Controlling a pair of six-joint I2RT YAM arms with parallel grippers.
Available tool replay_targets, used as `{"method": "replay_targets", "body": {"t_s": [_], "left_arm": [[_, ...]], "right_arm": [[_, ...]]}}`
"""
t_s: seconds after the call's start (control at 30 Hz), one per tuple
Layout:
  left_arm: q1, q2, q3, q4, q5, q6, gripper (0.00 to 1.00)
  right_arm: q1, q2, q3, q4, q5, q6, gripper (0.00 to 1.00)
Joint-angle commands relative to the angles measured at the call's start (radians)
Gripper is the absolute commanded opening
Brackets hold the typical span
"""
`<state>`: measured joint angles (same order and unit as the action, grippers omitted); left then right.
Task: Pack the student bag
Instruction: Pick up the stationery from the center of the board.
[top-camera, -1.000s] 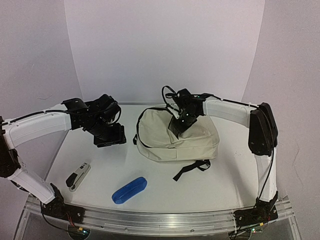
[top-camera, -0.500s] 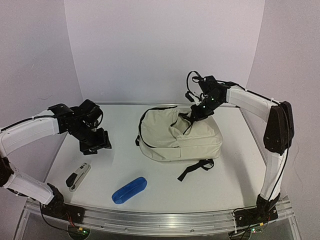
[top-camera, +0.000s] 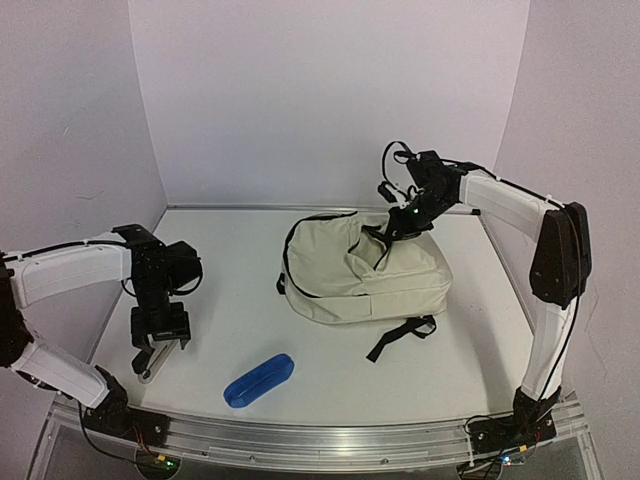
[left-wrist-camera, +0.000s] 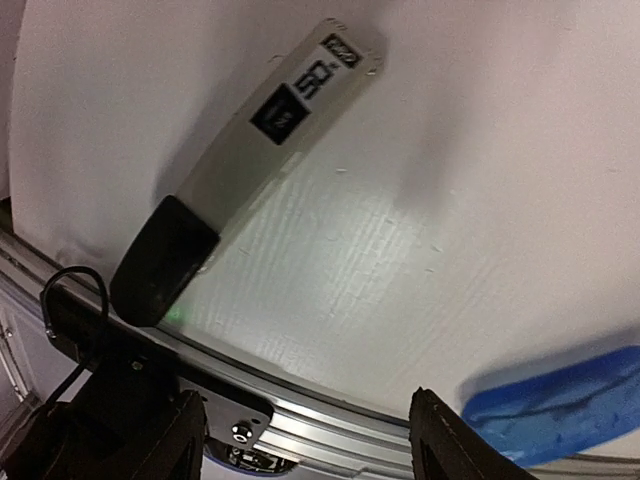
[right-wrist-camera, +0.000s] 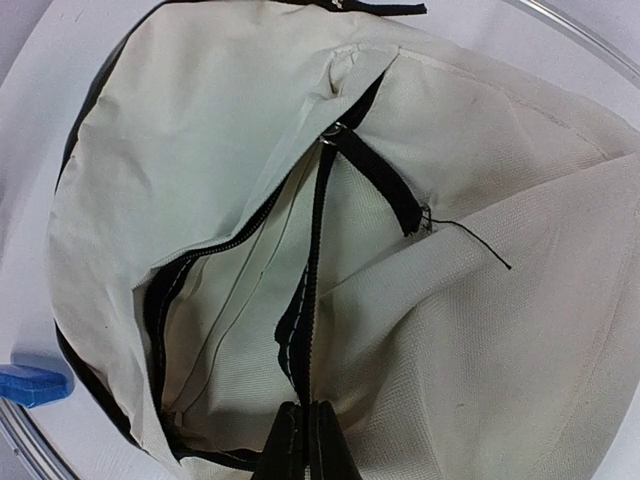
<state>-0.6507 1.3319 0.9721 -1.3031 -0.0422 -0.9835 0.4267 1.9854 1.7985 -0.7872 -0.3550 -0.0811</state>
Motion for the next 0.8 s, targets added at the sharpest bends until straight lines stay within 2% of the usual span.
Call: {"method": "replay_targets", "body": {"t_s": [0.0,0.17,0.3,0.67,0.77], "left_arm": [[0.027,0.044,-0.039,-0.061,-0.104,-0.002,0.71],[0.050,0.081,0.026,-0.056,-0.181,0.019,0.75],[0.156,0.093,-0.010,-0.024,-0.150,0.041,0.80],[0.223,0.182,-0.098,0.315,-0.042,0.184,0.87],[0.234,0.226,-0.105,0.347,-0.036,0.214,0.85]], "right_arm": [[-0.006,-0.058,0.008,-0.025,-0.026,0.004,0.00],[-0.007,-0.068,0.001,-0.032,-0.035,-0.003,0.00],[-0.007,-0.060,0.007,-0.033,-0.043,-0.004,0.00],[-0.007,-0.042,0.031,-0.042,-0.052,-0.012,0.00],[-0.008,-0.043,0.036,-0.047,-0.047,-0.016,0.00]]}}
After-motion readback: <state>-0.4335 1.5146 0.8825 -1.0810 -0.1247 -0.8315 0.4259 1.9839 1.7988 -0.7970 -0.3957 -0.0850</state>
